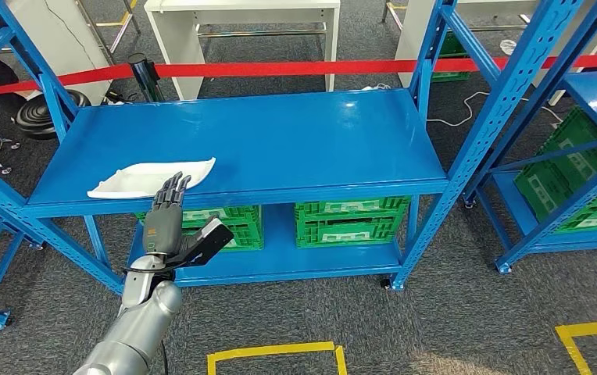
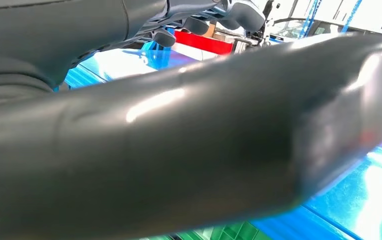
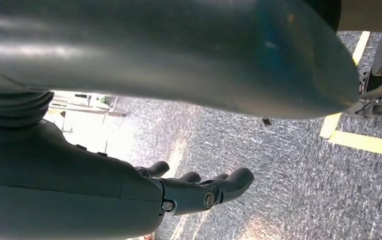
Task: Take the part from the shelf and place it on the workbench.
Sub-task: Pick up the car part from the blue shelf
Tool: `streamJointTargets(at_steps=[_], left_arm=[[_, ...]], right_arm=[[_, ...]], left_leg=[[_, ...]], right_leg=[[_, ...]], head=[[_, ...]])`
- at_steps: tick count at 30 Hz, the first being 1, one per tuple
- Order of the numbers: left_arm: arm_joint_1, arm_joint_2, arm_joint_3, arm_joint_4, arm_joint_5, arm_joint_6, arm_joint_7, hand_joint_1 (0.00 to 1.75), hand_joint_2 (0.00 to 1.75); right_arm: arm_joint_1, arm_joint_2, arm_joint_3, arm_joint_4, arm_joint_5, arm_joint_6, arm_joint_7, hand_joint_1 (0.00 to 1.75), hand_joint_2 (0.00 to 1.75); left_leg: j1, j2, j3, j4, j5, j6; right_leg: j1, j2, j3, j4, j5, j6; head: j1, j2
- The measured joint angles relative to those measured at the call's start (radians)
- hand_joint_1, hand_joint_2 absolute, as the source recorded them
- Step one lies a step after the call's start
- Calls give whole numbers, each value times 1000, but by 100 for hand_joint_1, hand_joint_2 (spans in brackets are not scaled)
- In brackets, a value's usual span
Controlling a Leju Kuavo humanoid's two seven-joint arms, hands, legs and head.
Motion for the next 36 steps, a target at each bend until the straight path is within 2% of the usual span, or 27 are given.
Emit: streamJointTargets(at_steps=[36], left_arm=[[0, 5, 0, 3, -1, 0, 0, 0, 0]], right_arm=[[0, 1, 0, 0, 1, 0, 0, 0, 0]], left_leg=[[-1, 0, 0, 0, -1, 1]], right_leg=[[-1, 0, 1, -2, 0, 2]], head=[[0, 0]])
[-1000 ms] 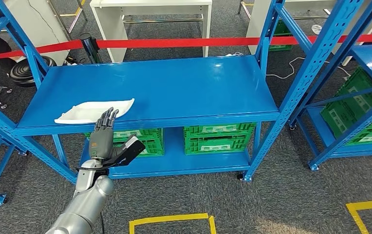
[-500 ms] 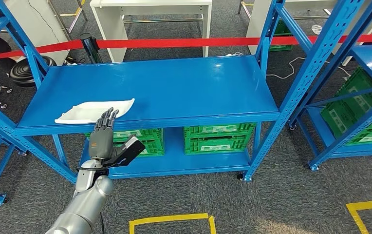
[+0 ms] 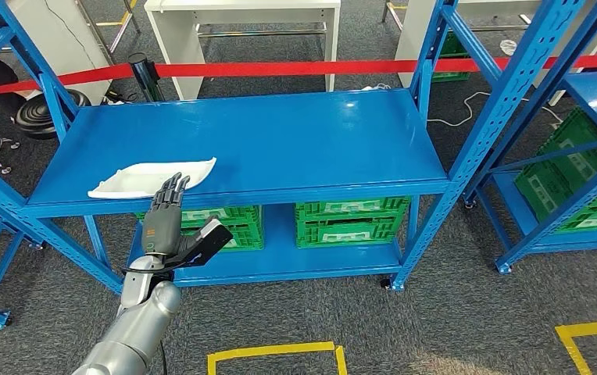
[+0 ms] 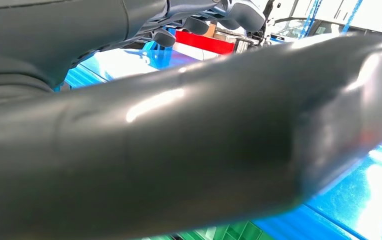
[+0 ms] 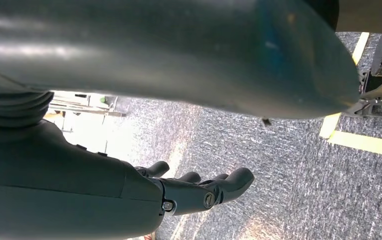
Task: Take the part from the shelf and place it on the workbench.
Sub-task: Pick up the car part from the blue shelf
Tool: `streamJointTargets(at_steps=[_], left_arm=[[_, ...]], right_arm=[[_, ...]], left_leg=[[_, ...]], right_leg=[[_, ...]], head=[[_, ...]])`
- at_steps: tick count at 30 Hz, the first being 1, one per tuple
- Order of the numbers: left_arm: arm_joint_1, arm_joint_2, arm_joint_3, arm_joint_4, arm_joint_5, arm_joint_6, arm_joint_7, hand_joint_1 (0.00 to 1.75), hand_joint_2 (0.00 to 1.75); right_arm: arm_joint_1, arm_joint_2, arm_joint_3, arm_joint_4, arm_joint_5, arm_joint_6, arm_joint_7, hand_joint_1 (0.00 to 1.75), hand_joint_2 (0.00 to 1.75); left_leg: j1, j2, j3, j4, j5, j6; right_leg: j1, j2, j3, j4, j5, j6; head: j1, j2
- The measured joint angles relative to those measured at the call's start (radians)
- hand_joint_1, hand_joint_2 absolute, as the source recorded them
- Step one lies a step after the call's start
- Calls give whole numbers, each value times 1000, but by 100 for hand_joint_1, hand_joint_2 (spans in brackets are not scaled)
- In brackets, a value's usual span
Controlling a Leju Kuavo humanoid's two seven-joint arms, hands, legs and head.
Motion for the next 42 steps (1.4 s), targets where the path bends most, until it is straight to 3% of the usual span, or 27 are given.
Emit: streamJointTargets(at_steps=[42], left_arm=[[0, 1, 0, 0, 0, 0, 0, 0, 0]], right_arm=[[0, 0, 0, 0, 0, 0, 0, 0, 0]], left_leg=[[0, 0, 0, 0, 0, 0]], right_leg=[[0, 0, 0, 0, 0, 0]], head=[[0, 0]])
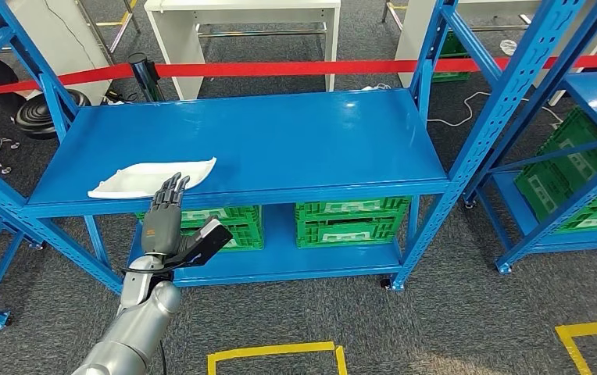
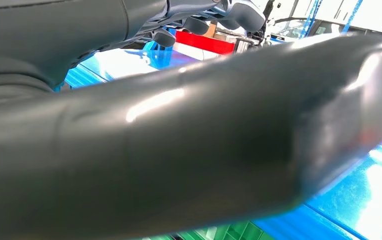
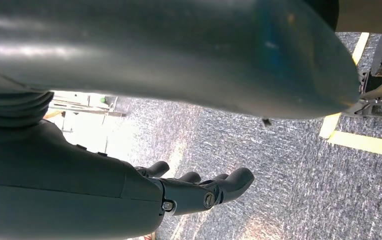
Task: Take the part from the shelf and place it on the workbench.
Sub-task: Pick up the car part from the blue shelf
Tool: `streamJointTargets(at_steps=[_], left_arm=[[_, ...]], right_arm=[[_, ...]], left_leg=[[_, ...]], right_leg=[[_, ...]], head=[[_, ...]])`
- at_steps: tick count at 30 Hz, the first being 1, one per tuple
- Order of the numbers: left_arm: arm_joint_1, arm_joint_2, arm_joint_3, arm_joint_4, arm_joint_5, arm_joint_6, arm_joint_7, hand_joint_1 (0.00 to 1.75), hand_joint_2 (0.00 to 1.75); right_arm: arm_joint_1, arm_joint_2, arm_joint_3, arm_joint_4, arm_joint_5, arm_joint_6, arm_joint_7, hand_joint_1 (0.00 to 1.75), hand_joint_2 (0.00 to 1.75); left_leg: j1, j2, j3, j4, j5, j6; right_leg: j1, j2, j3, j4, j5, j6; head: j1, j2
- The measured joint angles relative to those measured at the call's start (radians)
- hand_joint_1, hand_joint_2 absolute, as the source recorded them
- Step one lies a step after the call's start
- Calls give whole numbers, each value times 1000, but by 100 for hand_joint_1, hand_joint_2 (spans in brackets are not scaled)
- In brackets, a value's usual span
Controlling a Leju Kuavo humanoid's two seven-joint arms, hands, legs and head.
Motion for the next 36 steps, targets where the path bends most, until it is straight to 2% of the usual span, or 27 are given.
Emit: streamJointTargets(at_steps=[36], left_arm=[[0, 0, 0, 0, 0, 0, 0, 0, 0]], right_arm=[[0, 0, 0, 0, 0, 0, 0, 0, 0]], left_leg=[[0, 0, 0, 0, 0, 0]], right_leg=[[0, 0, 0, 0, 0, 0]], head=[[0, 0]])
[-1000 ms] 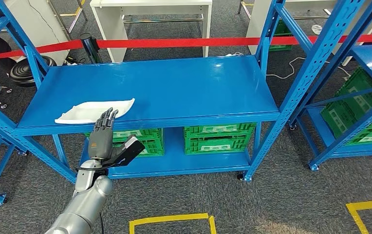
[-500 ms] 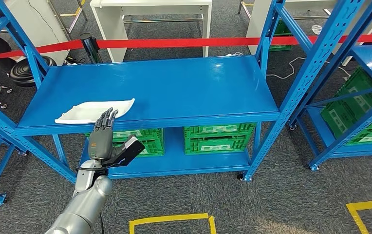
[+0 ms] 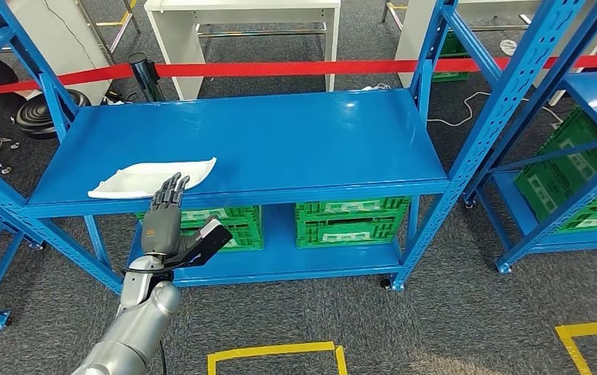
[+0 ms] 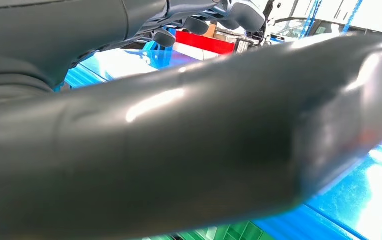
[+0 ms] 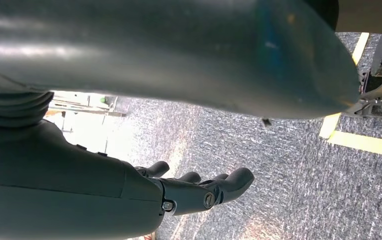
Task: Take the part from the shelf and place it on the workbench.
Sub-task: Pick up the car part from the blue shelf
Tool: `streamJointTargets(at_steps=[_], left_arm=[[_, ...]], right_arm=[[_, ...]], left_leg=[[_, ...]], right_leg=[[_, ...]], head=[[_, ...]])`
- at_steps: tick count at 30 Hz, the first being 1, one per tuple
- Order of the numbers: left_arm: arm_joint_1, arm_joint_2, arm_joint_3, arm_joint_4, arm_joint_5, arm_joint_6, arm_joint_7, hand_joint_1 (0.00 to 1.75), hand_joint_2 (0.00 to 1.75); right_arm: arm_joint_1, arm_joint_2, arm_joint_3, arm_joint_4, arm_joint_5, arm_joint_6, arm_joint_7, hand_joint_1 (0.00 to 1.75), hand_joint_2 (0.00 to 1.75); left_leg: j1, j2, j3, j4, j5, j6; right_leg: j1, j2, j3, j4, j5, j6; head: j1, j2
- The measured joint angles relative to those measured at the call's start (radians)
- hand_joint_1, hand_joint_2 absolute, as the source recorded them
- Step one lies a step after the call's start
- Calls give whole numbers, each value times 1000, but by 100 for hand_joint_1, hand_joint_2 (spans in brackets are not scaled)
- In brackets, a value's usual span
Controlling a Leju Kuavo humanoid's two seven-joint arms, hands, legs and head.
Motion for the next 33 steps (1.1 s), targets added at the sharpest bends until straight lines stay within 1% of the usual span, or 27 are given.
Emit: streamJointTargets(at_steps=[33], left_arm=[[0, 0, 0, 0, 0, 0, 0, 0, 0]], right_arm=[[0, 0, 0, 0, 0, 0, 0, 0, 0]], left_leg=[[0, 0, 0, 0, 0, 0]], right_leg=[[0, 0, 0, 0, 0, 0]], head=[[0, 0]])
